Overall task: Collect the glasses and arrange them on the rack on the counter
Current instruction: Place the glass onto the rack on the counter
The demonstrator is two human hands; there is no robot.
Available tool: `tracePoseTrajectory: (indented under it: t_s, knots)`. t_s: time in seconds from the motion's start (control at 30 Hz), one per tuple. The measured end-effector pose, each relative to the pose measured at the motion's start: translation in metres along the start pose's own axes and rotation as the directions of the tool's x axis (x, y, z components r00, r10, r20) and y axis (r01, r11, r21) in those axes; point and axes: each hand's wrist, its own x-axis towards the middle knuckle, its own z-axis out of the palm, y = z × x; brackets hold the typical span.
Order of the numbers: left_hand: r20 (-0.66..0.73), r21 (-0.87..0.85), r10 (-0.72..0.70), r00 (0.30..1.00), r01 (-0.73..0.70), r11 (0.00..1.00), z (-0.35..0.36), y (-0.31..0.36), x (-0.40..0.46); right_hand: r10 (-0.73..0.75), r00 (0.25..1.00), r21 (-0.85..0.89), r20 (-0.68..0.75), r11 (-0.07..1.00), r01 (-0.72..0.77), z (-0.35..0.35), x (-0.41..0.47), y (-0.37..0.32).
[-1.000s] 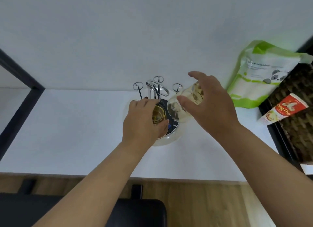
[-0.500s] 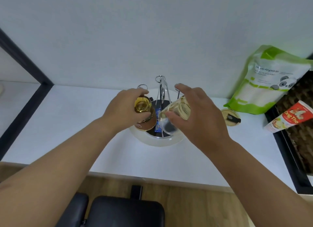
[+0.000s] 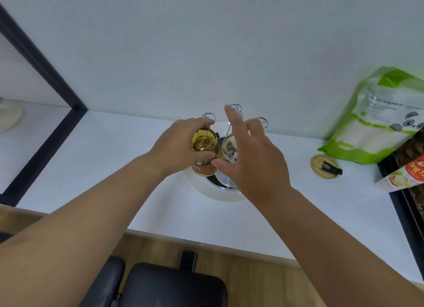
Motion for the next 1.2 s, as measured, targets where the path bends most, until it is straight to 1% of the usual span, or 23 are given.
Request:
tracePoseTrajectory:
  t_s: [0.2,0.37,0.67,0.77,0.87,1.0,1.1,1.2]
  knots:
    - [-0.018,-0.006,0.006,1.0,-0.006,1.0,0.003,0.0,-0.005,0.031,0.998,-0.046,0.049,0.998,-0.029,0.018,-0.006,0.007]
    - [-0.025,0.026,0.007,1.0,-0.006,1.0,0.005,0.001,-0.006,0.055,0.994,-0.062,0.093,0.997,-0.049,0.029,-0.007,0.008]
    - [-0.05,0.038,-0.009,0.999,0.011,0.999,0.007,0.006,-0.009,0.072,0.992,-0.06,0.106,0.996,-0.066,0.032,-0.005,0.012]
    - [-0.049,0.079,-0.009,0.999,0.013,0.997,0.006,0.008,-0.009,0.071,0.993,-0.058,0.093,0.996,-0.066,0.034,-0.006,0.012]
    - [-0.046,0.127,0.0,0.999,0.006,0.992,0.006,0.01,-0.01,0.076,0.988,-0.045,0.132,0.996,-0.071,0.033,-0.006,0.012]
    - [-0.03,0.123,-0.005,1.0,0.009,0.992,0.011,0.013,-0.012,0.083,0.978,-0.046,0.19,0.996,-0.076,0.029,-0.006,0.01]
    - [-0.002,0.099,-0.035,0.999,0.035,0.994,0.008,0.02,-0.014,0.053,0.975,-0.027,0.214,0.998,-0.049,0.017,-0.004,0.007]
    - [-0.001,0.099,-0.028,1.0,0.028,0.995,-0.01,0.041,-0.01,-0.012,0.974,-0.018,0.228,1.0,0.016,-0.012,0.003,0.004]
